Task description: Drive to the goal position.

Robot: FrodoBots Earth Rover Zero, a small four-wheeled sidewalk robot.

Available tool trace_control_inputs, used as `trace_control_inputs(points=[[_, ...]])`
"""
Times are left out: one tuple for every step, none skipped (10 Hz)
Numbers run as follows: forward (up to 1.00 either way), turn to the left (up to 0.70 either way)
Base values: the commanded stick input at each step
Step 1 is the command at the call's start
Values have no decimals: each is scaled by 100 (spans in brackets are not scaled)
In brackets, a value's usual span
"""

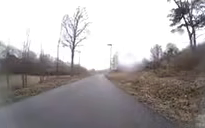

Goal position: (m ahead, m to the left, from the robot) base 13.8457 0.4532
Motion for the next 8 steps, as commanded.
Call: trace_control_inputs(points=[[56,0],[56,0],[58,0],[58,0],[58,0],[58,0],[57,0],[57,1]])
